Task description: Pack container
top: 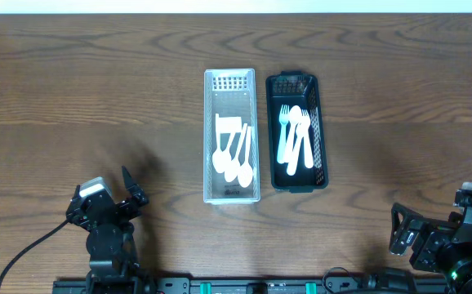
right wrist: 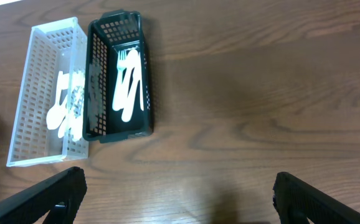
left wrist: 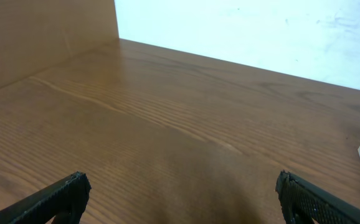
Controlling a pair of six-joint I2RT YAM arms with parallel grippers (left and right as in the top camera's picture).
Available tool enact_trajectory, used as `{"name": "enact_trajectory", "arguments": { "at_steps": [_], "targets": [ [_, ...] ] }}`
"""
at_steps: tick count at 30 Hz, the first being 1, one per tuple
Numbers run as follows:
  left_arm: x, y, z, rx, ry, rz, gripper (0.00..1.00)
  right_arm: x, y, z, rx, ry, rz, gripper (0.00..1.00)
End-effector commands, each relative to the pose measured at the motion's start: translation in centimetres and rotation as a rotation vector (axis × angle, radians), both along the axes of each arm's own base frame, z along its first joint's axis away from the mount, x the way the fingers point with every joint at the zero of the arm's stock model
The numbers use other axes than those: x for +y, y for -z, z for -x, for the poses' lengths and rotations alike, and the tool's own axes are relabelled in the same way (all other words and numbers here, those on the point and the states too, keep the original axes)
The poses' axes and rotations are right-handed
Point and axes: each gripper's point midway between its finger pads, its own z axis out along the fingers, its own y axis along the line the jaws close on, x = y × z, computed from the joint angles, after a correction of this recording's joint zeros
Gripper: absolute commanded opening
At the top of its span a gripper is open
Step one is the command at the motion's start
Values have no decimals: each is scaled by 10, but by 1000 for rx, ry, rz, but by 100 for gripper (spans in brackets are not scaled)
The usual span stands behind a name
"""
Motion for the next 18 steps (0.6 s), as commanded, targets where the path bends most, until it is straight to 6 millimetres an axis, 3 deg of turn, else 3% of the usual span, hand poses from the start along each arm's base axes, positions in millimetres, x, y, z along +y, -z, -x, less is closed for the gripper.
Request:
{"name": "enact_trajectory", "arguments": {
  "at_steps": [1,5,8,13,18],
  "targets": [
    [1,12,0,20,-9,8,98,-4,-5,-6,-27,4,31,99],
    [1,12,0,20,-9,8,98,-9,-27,-38,-176,6,51,99],
    [1,12,0,20,-9,8,98,-12,-23,-63,-227,7,58,99],
    [1,12,0,20,-9,8,98,-16,22,-99,-248,20,35,99],
    [1,12,0,20,-9,8,98,-14,69,-106,-263,9,37,99]
  ]
}}
